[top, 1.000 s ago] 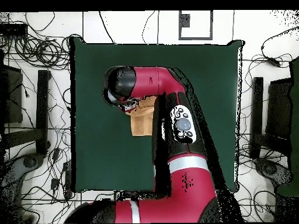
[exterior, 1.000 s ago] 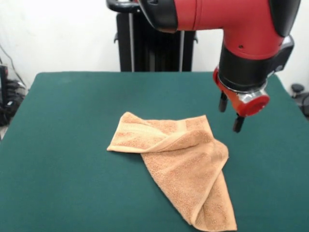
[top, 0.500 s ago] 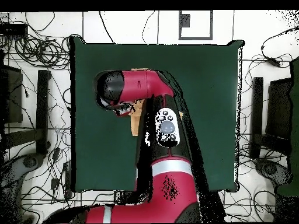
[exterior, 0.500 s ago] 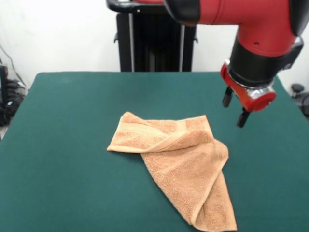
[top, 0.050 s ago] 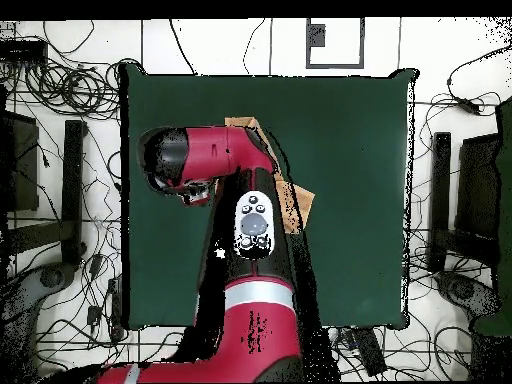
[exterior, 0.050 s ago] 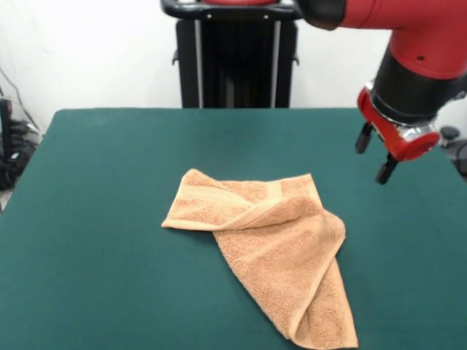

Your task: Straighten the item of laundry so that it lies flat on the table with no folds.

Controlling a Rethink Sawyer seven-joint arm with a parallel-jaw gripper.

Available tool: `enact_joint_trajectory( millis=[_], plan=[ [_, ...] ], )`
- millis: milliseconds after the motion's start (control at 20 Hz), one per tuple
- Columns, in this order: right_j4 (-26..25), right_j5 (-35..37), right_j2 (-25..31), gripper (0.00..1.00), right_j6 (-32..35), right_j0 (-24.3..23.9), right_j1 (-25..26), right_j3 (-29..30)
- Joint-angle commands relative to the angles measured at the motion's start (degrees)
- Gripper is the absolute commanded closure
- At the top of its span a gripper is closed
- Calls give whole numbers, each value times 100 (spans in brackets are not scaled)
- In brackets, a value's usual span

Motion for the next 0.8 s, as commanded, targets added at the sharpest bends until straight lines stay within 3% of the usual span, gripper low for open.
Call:
enact_joint_trajectory(
  millis=[50,450,800],
  plan=[
    [388,-389,-501,0,2434,483,639,122],
    [567,-967,-782,0,2384,634,914,264],
    [643,-1719,-813,0,2041,476,1142,453]
  ],
)
